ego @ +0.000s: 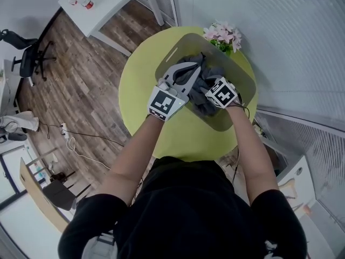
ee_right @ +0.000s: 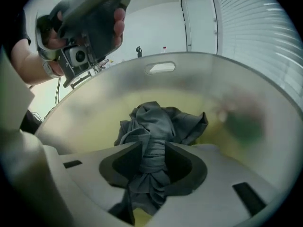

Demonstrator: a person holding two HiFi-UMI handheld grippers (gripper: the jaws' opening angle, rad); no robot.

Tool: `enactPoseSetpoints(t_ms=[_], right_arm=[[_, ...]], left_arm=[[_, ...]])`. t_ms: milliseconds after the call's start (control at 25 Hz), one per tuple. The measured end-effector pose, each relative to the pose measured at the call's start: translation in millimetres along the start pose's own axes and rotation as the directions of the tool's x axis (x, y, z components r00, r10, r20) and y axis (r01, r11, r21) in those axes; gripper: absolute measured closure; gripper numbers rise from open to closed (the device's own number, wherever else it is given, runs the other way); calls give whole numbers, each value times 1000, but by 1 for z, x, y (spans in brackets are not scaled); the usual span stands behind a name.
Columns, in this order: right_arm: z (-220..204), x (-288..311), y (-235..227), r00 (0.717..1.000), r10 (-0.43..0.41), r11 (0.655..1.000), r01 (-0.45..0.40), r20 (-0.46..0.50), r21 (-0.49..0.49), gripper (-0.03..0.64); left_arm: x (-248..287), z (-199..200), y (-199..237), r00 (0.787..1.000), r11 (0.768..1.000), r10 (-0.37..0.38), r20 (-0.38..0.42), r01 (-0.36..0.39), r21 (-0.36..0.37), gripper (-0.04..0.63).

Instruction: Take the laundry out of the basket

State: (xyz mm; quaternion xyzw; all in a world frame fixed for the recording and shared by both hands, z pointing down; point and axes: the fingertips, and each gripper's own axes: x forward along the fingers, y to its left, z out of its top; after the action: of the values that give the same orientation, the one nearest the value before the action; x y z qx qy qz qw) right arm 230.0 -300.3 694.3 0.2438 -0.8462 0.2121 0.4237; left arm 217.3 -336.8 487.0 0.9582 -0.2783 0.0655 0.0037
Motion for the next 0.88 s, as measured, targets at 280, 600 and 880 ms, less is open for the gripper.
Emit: enactPoseSetpoints(t_ms=[280,600,880], right_arm=[[-12,36,3,993,88,996,-86,-74,38,350],[-29,68,5,967,121,992,-129,-225,-19,226],[-42,93,11,942,127,989,-144,-310,-32,195]], left_arm=[[9,-10,11,1000,1000,-12,2,12,0,586],[9,-6,17,1000,1000,-9,22,10,-19,586],[6,-5,22,999,999,21,28,-20,-26,586]])
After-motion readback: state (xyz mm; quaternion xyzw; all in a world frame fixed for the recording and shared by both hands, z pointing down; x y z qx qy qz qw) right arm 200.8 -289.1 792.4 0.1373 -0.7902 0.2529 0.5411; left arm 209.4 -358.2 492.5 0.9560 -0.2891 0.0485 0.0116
